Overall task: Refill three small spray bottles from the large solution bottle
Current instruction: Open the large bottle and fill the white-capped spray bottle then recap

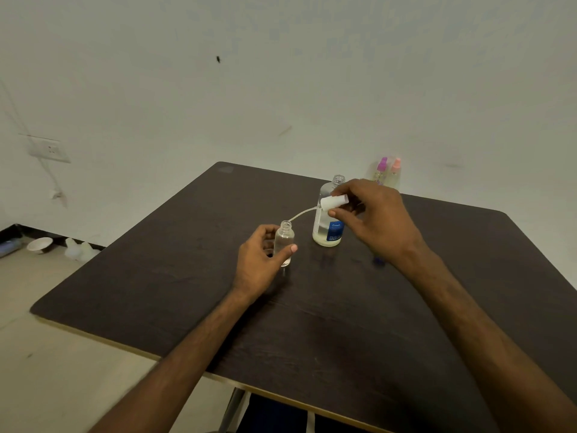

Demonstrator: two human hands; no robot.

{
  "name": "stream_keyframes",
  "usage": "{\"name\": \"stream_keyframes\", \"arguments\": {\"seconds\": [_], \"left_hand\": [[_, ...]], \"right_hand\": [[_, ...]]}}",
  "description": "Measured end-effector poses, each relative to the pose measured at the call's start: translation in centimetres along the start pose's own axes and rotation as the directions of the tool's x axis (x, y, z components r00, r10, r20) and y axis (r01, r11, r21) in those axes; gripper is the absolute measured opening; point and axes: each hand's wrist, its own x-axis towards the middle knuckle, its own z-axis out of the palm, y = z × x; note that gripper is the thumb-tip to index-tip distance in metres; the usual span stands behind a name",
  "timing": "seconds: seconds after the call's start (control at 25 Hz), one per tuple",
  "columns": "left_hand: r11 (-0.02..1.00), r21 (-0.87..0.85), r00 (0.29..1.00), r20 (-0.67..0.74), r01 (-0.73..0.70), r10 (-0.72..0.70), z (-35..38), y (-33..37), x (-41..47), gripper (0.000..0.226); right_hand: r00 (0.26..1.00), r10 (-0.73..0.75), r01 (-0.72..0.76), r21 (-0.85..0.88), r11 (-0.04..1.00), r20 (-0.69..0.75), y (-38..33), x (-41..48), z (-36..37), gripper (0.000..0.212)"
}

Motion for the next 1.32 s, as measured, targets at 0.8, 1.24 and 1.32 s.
{"name": "stream_keyframes", "arguments": {"seconds": [0.8,1.24,1.32], "left_hand": [[0.999,-0.038,1.000,-0.007,0.008,-0.009,0.0,-0.2,0.1,0.048],[0.999,-0.046,1.000,0.014,0.006,-0.005,0.0,-0.2,0.1,0.040],[0.999,-0.050,1.000,0.023,0.015,-0.014,0.0,-0.1,0.1,0.042]], "right_hand": [[0.874,-0.063,0.169,-0.180,0.969,0.481,-2.3,5.3,5.5,0.022],[0.947,0.188,-0.261,0.278,0.924,0.262,0.1,1.0,8.6,0.035],[0.948,0.144,-0.250,0.386,0.888,0.282,0.6,0.4,9.3,0.037]]}}
